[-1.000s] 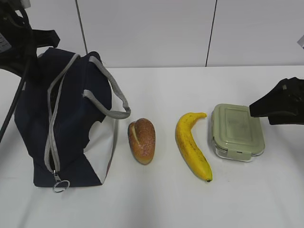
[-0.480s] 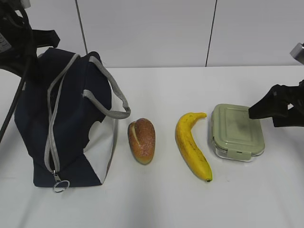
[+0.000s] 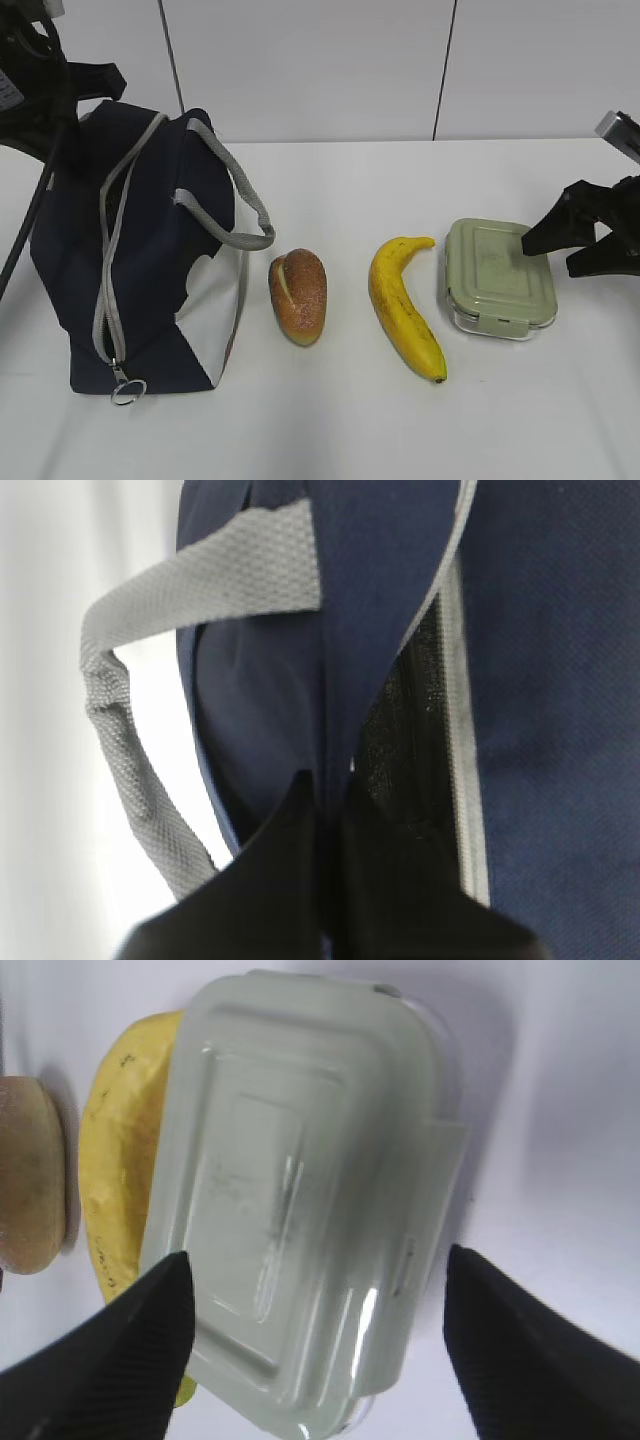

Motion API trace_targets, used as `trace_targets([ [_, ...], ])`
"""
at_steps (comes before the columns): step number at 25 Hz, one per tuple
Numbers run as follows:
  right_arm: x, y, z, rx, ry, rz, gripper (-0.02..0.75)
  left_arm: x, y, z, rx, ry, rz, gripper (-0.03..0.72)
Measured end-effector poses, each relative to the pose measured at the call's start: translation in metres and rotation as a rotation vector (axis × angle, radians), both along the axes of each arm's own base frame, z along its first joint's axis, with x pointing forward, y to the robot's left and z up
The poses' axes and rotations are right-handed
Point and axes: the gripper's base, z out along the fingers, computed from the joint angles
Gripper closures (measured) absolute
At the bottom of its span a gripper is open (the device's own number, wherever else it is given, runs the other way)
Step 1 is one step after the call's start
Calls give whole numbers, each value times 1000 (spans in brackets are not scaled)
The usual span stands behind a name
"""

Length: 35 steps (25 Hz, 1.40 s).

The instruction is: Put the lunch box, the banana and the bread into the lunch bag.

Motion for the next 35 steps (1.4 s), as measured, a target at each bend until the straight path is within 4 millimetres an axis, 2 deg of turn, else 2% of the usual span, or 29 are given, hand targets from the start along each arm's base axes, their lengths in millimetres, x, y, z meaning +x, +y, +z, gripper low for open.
trace_targets([
  [4,0,-7,-8,12,33,-14,148,0,0,0,0,1,0,688],
  [12,3,-5,-32,53,101,38,148,0,-1,0,-10,4,1,688],
  [21,7,0,-50,141,105,67,148,0,-1,0,-12,4,1,688],
  [35,13,3,-54,203,44,79,160,0,-1,0,-13,5,1,688],
])
